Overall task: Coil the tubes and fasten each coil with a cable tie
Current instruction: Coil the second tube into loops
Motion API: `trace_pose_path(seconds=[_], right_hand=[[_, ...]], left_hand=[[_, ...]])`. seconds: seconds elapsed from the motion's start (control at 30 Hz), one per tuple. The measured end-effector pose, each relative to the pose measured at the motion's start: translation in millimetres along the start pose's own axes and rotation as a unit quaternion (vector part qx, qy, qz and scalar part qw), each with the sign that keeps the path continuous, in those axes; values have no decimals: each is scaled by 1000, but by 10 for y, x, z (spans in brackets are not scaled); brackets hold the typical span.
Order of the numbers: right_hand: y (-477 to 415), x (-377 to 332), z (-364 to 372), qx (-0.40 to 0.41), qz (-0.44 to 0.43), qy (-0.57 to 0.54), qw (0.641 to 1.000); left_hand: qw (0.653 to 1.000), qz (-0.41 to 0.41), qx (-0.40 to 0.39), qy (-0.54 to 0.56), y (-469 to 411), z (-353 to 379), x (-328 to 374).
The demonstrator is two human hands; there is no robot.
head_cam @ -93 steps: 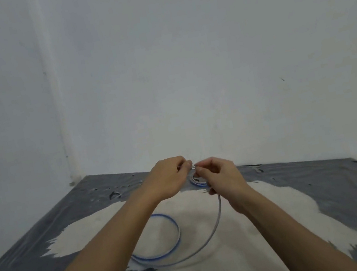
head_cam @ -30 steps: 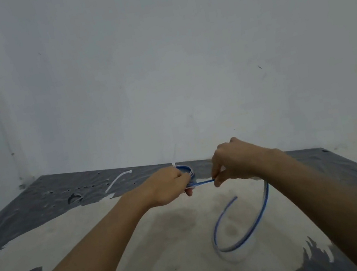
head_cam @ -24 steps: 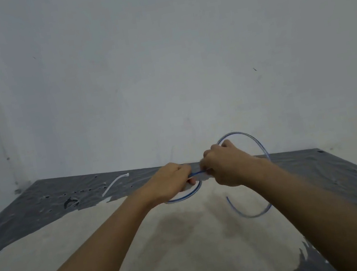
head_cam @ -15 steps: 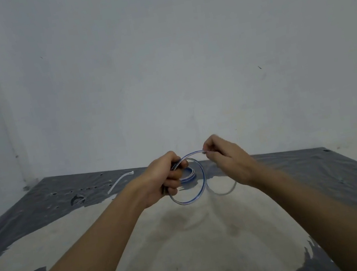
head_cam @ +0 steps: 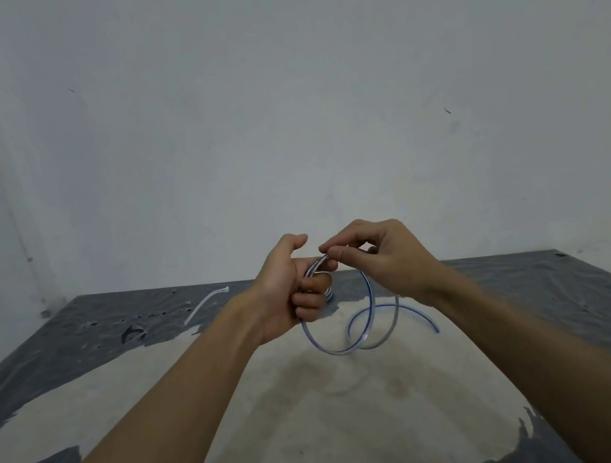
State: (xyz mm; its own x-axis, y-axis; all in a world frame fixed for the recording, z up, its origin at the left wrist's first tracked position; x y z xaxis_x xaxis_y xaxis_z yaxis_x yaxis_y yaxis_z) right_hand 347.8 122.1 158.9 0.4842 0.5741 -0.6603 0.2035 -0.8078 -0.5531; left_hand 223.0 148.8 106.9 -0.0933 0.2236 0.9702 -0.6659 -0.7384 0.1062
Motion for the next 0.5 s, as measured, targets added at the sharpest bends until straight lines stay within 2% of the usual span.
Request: trace_pose_path(seconds=[0.27, 0.37, 0.5], right_hand=[[11, -92, 121, -27, 4, -75, 997], [-5, -126, 138, -7, -7, -84, 996], [13, -92, 156, 0, -3, -86, 996]], left_hand=[[1000, 4, 15, -17, 11, -24, -3], [999, -11, -19, -26, 41, 46, -27], [999, -13, -5, -30, 73, -38, -33]])
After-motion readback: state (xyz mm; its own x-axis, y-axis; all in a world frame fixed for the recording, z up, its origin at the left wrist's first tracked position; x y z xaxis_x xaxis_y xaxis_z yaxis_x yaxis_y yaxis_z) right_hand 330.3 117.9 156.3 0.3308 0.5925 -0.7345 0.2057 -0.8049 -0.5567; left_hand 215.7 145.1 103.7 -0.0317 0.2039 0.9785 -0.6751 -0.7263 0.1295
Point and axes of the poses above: each hand's wrist, its own y-axis away from the middle knuckle, its own z-axis out of the palm, x = y × z, the point moved 7 cm from there along -y, towards the middle knuckle, and after that the axes turned 4 degrees about -x, right-handed, at the moved point
